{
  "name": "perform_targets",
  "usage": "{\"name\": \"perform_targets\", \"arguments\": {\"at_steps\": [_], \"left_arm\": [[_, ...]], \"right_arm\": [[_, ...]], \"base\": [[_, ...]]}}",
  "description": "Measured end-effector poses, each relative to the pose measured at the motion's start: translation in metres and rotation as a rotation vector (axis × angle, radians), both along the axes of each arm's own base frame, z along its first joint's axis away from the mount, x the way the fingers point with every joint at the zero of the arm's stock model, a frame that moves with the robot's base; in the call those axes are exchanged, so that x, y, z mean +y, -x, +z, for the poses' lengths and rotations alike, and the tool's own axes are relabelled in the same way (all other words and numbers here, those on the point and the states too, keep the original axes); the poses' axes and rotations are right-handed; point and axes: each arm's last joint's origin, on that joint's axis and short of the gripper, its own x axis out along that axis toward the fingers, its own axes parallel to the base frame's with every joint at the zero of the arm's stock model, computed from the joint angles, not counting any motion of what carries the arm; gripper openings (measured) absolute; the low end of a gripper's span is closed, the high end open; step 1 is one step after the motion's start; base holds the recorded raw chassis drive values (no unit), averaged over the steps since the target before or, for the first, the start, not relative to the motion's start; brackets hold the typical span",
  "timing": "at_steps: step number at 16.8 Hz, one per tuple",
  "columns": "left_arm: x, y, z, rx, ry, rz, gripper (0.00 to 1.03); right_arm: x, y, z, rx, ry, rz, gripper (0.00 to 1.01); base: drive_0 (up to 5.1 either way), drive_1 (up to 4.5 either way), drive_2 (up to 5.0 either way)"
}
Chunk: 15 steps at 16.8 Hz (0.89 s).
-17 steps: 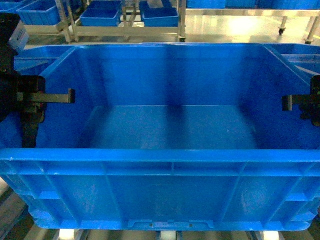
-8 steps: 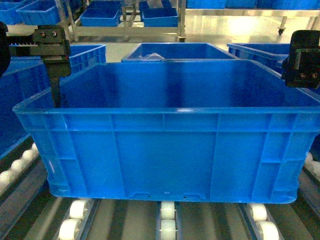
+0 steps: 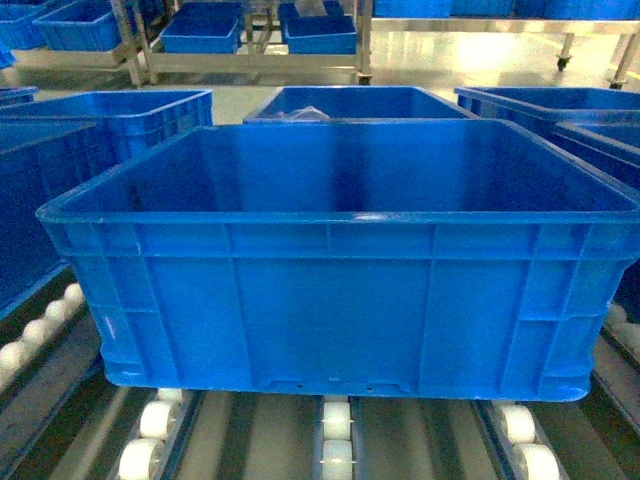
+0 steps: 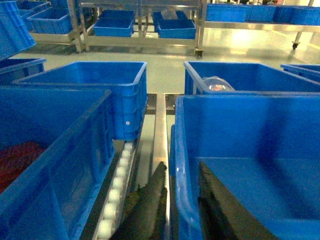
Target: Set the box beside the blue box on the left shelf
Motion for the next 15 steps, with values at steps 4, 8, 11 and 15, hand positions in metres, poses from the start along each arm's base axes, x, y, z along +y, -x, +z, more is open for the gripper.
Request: {"name": "perform_targets", "arguments": {"at_steps": [4, 8, 11, 15], "left_arm": [[0.008, 0.03, -0.008, 0.003, -0.002, 0.0, 0.01], [0.023, 0.058, -0.015, 0.012, -0.002, 0.011, 0.01], [0.022, 0.072, -0.027, 0.02, -0.003, -0.004, 0.01], [0.022, 0.088, -0.023, -0.004, -0.003, -0.004, 0.01]], "right_arm": [[-0.008, 0.031, -0.013, 0.032, 0.01, -0.001, 0.02], [-0.021, 0.06, -0.019, 0.015, 0.009, -0.006, 0.02], [-0.02, 0.075, -0.032, 0.053, 0.009, 0.004, 0.02], [-0.02, 0.09, -0.026, 0.024, 0.009, 0.003, 0.02]], "base": [[0.0, 0.0, 0.0], [0.0, 0.0, 0.0], [0.0, 0.0, 0.0], [0.0, 0.0, 0.0]]}}
